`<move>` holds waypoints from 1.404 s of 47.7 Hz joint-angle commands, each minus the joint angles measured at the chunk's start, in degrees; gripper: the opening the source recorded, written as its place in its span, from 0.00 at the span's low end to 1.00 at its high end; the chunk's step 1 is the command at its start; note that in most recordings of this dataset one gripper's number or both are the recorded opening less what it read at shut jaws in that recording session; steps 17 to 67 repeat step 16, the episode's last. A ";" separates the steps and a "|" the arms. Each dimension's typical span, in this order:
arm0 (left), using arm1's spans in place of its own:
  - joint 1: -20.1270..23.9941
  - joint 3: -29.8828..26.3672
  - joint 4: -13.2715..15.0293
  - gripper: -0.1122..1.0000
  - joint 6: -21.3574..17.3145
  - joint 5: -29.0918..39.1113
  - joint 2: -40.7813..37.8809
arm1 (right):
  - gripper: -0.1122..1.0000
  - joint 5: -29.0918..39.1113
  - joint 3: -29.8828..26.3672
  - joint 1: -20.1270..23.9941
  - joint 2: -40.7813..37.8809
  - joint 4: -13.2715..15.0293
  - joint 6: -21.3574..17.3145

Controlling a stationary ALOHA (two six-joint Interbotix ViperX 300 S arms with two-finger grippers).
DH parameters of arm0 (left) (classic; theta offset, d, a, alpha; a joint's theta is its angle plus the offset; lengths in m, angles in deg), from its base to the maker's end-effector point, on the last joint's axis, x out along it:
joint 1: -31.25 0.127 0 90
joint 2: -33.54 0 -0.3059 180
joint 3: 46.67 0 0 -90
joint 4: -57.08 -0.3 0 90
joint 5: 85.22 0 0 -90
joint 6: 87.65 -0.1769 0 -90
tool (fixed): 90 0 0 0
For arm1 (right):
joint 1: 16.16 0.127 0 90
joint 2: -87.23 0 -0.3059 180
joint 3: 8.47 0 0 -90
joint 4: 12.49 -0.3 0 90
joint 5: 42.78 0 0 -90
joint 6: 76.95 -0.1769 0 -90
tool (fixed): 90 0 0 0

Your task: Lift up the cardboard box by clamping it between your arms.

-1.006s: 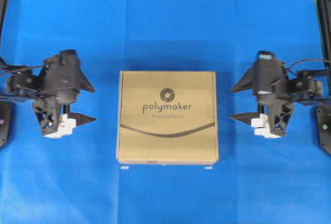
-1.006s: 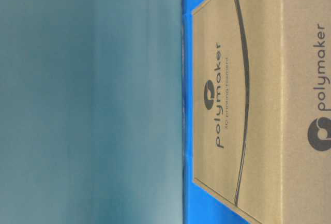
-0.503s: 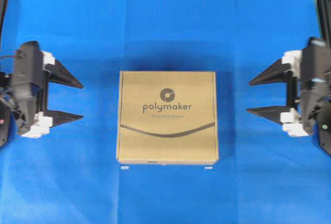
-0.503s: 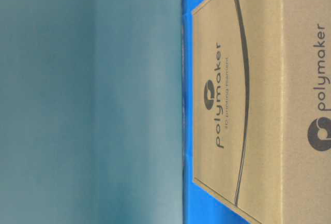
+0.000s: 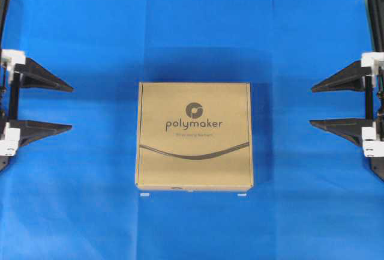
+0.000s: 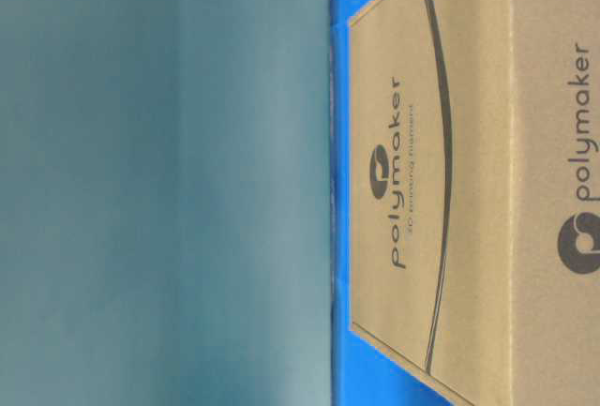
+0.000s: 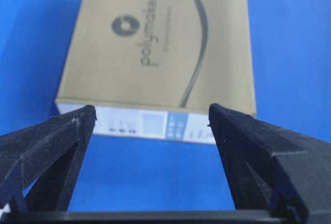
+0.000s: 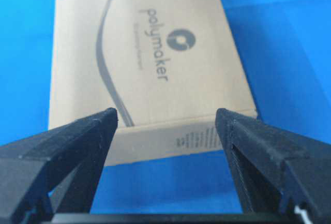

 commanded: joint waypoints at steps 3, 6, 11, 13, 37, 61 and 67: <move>-0.09 -0.70 0.09 0.88 0.09 -0.53 0.26 | 0.99 -0.26 -0.09 -0.18 0.44 0.00 -0.35; 0.00 -0.70 0.00 0.88 0.09 -0.62 0.09 | 0.99 -0.35 0.00 -0.18 0.35 0.09 -0.35; -0.09 -0.62 0.00 0.88 0.09 -0.88 -0.09 | 0.99 -0.35 0.18 -0.09 0.35 0.00 -0.35; 0.00 -0.62 0.00 0.88 0.09 -0.97 -0.18 | 0.99 -0.35 0.18 -0.18 0.35 0.00 -0.35; 0.00 -0.62 0.00 0.88 0.09 -1.14 -0.18 | 0.99 -0.35 0.26 -0.18 0.35 0.00 -0.44; 0.00 -0.62 0.00 0.88 0.09 -1.14 -0.18 | 0.99 -0.35 0.26 -0.18 0.35 0.00 -0.44; 0.00 -0.62 0.00 0.88 0.09 -1.14 -0.18 | 0.99 -0.35 0.26 -0.18 0.35 0.00 -0.44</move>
